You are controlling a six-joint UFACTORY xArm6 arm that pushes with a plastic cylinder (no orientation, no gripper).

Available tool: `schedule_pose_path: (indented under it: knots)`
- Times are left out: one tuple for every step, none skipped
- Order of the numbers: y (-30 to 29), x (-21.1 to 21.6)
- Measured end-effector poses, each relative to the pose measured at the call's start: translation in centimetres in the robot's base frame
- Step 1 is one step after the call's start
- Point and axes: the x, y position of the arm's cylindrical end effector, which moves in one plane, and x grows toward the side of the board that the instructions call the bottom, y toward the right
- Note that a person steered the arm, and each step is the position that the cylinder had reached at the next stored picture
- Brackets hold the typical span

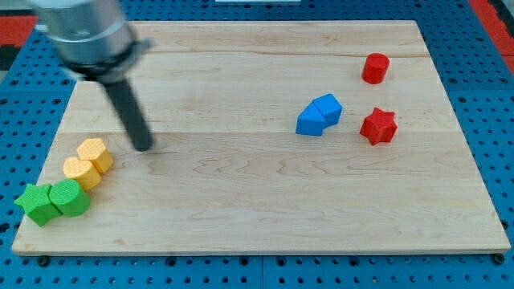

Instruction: Place the blue blocks red star towards the center of the board

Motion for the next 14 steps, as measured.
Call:
schedule_pose_path:
  knots:
    - [10.3, -1.2]
    - [20.9, 0.5]
    - [29.6, 2.5]
    - [36.3, 0.8]
    - [35.0, 0.9]
    - [33.8, 0.6]
    - [32.0, -0.1]
    - [30.2, -2.1]
    - [27.5, -3.3]
    - [24.3, -4.2]
    - [18.4, -5.1]
    - [10.7, -6.4]
    - [13.2, -7.5]
    - [17.5, -6.4]
